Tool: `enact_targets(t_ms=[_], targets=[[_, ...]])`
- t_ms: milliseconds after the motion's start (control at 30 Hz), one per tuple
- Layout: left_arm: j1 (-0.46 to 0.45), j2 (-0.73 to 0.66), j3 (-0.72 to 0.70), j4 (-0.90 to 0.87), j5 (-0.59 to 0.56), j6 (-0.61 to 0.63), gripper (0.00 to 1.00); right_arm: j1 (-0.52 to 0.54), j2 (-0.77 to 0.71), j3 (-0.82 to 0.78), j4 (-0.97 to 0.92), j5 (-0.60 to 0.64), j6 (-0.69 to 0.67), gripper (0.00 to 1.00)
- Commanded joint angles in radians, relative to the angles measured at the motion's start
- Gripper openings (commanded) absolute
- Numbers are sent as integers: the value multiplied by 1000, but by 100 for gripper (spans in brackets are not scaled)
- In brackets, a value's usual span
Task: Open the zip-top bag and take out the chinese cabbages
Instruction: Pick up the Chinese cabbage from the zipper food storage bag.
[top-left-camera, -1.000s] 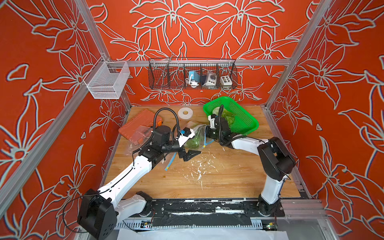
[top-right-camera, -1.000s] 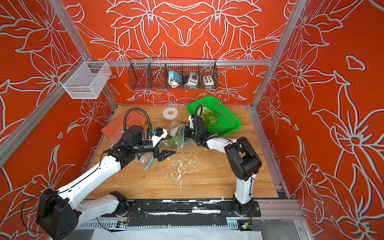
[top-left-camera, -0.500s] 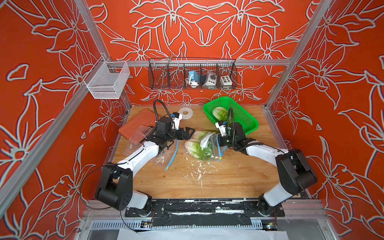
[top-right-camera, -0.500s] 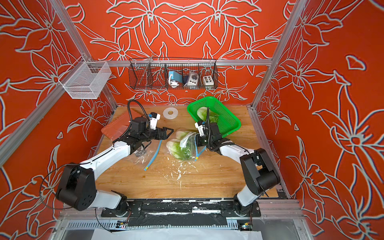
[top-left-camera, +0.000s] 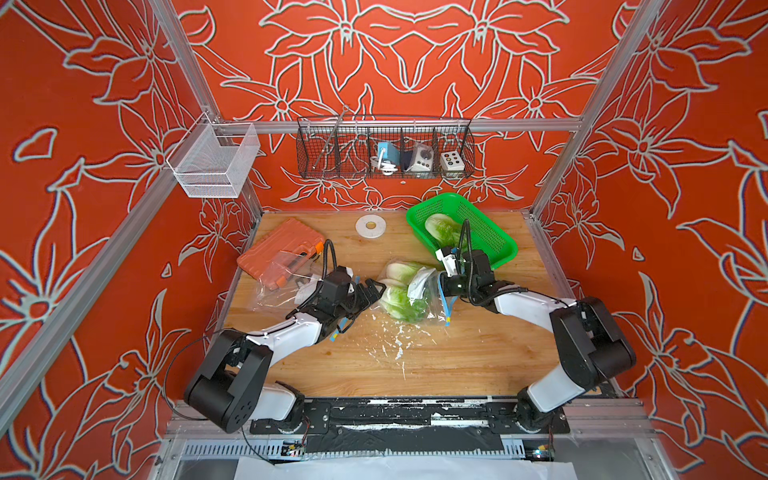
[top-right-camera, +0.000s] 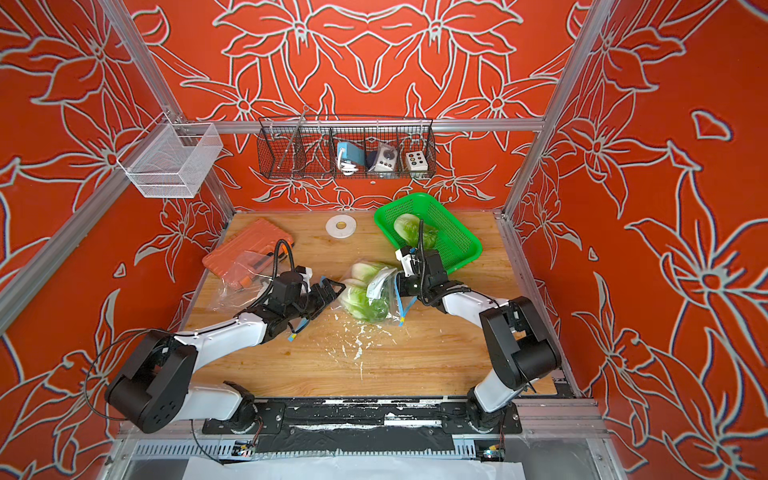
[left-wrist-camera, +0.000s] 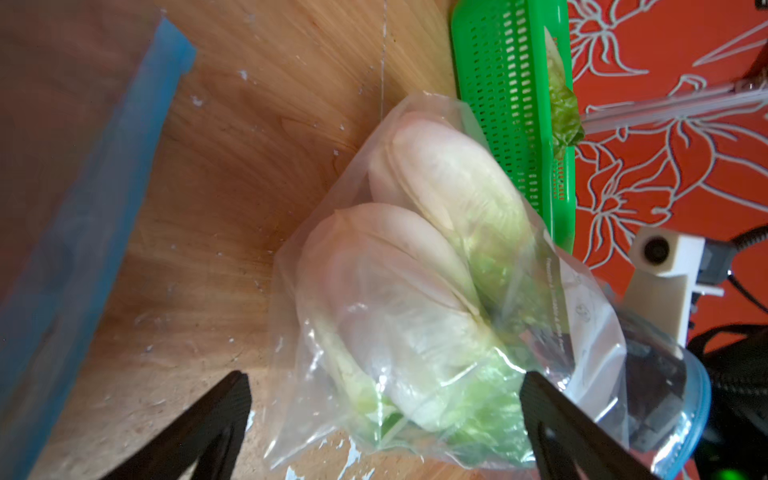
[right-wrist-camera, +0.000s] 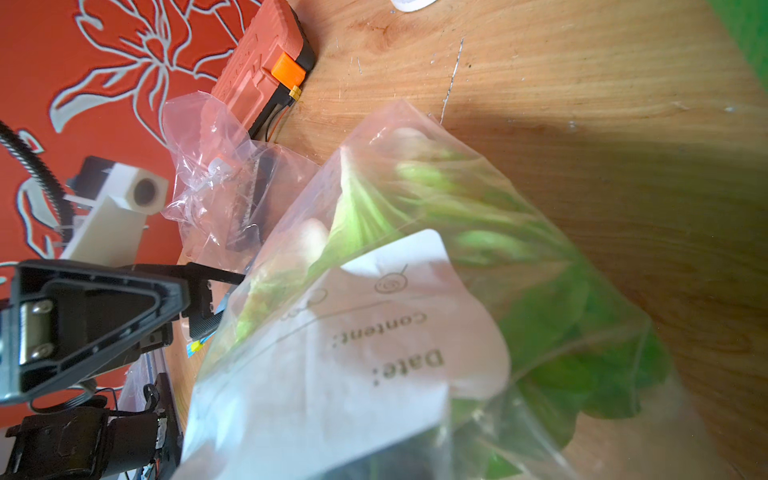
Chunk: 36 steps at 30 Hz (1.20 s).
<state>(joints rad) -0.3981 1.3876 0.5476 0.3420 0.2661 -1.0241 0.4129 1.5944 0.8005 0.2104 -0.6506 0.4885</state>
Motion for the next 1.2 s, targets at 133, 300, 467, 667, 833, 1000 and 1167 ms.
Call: enact_targets(t_ms=[133,300,467,667,833,1000,1167], targets=[[-8,120,49,84,-53,-302,98,1,8,-30,24,-14,-2,0],[-26,222,112,58,-1,-366,98,1,28,-27,26,-45,-11,0],[-31,320,148,55,30,-400,96,1,33,-30,24,-53,-15,0],[-35,347,176,-15,21,-403,55,0,-15,-86,127,-10,82,3],[-36,347,178,-33,22,-381,48,0,-18,-129,279,-8,212,34],[-40,353,173,-22,33,-375,46,1,24,-134,360,-8,272,49],[-44,366,178,-1,56,-363,45,9,113,-75,349,8,272,48]])
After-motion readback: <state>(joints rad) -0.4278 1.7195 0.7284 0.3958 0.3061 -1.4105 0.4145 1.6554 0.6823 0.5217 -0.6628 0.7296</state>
